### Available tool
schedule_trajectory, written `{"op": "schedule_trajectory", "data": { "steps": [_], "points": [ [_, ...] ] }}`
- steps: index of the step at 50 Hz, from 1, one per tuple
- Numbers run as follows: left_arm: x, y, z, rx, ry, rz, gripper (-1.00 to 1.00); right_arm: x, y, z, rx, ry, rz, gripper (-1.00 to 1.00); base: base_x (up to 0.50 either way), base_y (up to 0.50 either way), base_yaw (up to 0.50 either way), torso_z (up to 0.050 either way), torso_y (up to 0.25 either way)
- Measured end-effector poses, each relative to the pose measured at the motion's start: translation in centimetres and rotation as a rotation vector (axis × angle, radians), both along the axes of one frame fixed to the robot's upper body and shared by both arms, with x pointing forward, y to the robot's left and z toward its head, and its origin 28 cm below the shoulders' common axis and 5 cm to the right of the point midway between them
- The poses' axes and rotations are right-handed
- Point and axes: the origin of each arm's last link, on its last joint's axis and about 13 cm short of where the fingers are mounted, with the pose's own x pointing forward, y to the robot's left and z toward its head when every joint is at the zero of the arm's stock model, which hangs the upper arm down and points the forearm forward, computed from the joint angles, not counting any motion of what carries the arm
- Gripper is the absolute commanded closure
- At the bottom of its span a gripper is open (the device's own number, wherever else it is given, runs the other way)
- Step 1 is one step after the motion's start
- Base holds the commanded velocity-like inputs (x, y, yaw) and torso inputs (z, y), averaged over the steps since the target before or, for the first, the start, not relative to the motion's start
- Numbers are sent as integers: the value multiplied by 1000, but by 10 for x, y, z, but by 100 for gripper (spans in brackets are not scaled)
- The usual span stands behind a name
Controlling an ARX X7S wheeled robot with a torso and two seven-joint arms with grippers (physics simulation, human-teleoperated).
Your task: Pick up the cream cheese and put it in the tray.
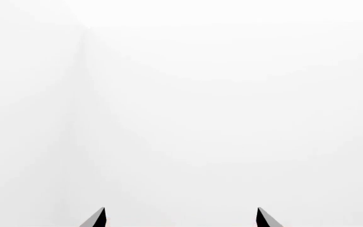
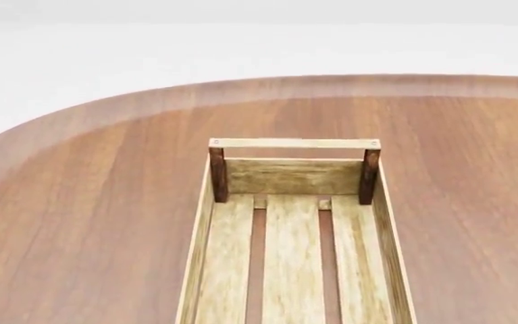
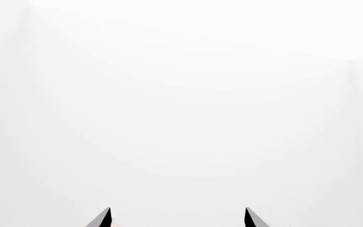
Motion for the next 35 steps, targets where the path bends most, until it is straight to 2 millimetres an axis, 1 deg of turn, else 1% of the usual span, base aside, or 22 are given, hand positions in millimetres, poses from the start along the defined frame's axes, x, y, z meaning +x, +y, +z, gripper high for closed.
{"op": "schedule_trajectory", "data": {
  "steps": [35],
  "points": [
    [1,1,0,-6,3,1,-100,-4,-2,3,24,-26,-15,-100,0,0,0,0,0]
  ]
}}
